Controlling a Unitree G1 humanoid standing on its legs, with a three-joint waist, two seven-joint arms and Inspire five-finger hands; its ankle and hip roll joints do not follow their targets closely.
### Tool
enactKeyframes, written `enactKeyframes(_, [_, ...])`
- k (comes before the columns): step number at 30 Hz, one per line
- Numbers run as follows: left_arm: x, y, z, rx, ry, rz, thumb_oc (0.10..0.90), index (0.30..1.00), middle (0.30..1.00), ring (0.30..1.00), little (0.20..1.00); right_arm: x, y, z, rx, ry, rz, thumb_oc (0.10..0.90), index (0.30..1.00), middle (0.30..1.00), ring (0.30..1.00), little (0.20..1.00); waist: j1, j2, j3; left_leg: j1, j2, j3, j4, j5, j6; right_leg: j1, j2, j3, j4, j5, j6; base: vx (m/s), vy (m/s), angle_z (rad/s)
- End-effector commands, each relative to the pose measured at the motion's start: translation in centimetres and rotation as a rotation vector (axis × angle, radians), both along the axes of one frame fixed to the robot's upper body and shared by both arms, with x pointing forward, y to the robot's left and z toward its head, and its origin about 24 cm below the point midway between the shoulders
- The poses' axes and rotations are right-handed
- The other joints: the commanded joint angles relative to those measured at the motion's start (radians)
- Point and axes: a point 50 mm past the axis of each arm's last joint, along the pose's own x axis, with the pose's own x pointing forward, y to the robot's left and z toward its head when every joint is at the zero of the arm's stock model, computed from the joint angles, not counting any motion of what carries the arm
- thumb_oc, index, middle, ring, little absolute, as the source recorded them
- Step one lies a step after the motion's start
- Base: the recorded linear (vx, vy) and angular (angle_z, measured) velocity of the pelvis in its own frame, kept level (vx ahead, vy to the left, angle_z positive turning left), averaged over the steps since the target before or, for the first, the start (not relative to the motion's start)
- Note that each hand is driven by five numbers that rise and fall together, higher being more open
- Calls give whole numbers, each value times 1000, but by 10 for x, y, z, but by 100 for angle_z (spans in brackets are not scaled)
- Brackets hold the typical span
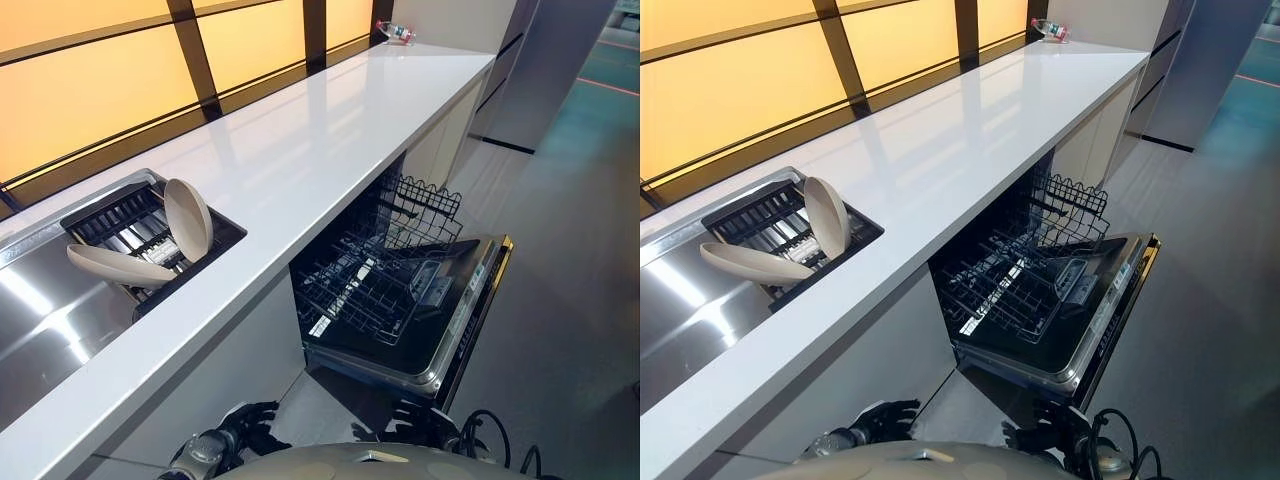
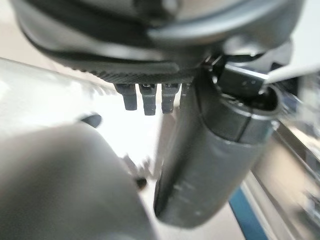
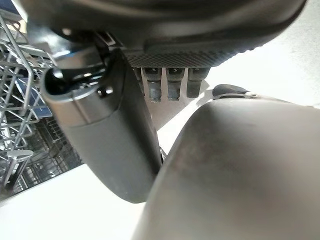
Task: Pick up plates and place into dishwasher.
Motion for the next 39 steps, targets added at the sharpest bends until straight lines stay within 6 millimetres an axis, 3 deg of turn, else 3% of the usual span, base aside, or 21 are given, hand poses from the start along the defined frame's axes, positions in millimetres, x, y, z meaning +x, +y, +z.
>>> enactKeyframes(1, [89,-43,62,-221,-320,-127,800,900,900,900,900,45,27,10,63,-118,89,800,900,900,900,900,7,3,61,16,-94,38,7,-71,53,44,41,18,26,-52,28,-7,13,4])
enactKeyframes(2, [94,-44,69,-229,-345,-147,800,900,900,900,900,45,26,10,61,-119,89,800,900,900,900,900,7,6,61,16,-95,37,7,-71,53,44,41,17,26,-52,29,0,0,0])
enactKeyframes(3, [112,-50,97,-264,-424,-183,800,900,900,900,900,44,26,10,56,-121,87,800,900,900,900,900,9,11,61,13,-94,33,7,-69,53,42,39,14,27,-51,31,0,0,0])
enactKeyframes(6, [131,-58,139,-366,-498,-218,800,900,900,900,900,42,27,10,45,-124,79,800,900,900,900,900,13,17,62,10,-95,24,7,-66,56,40,36,10,29,-51,33,0,0,0])
enactKeyframes(14, [139,-92,222,-786,-510,-302,800,900,900,900,900,34,27,7,34,-120,53,800,900,900,900,900,24,16,49,6,-95,6,7,-67,59,47,30,6,19,-49,33,5,-12,3])
enactKeyframes(19, [144,-95,261,-841,-617,-318,800,900,900,900,900,28,28,5,35,-113,41,800,900,900,900,900,29,12,41,5,-95,-2,7,-69,57,52,27,2,11,-47,34,4,-27,8])
enactKeyframes(21, [148,-91,275,-815,-695,-314,800,900,900,900,900,27,28,5,34,-111,37,800,900,900,900,900,32,11,40,5,-94,-4,7,-68,56,54,26,0,10,-47,33,-5,-25,5])
enactKeyframes(22, [153,-84,296,-796,-788,-313,800,900,900,900,900,25,28,5,33,-109,32,800,900,900,900,900,34,11,37,3,-94,-9,7,-67,53,55,26,-2,9,-47,33,0,0,0])
enactKeyframes(29, [172,-43,370,-679,-1195,-173,800,900,900,900,900,19,30,2,34,-94,22,800,900,900,900,900,38,10,21,0,-94,-13,7,-65,44,58,27,-10,9,-55,31,10,-17,6])
enactKeyframes(35, [182,-10,425,-608,-1453,-8,800,900,900,900,900,18,28,1,29,-76,24,800,900,900,900,900,34,15,6,-8,-96,-7,7,-54,38,50,28,-10,9,-50,28,10,-4,4])
enactKeyframes(39, [183,9,456,-463,-1624,70,800,900,900,900,900,17,25,0,16,-61,32,800,900,900,900,900,32,25,-3,-3,-96,-3,7,-63,34,55,29,-9,9,-61,28,44,15,3])
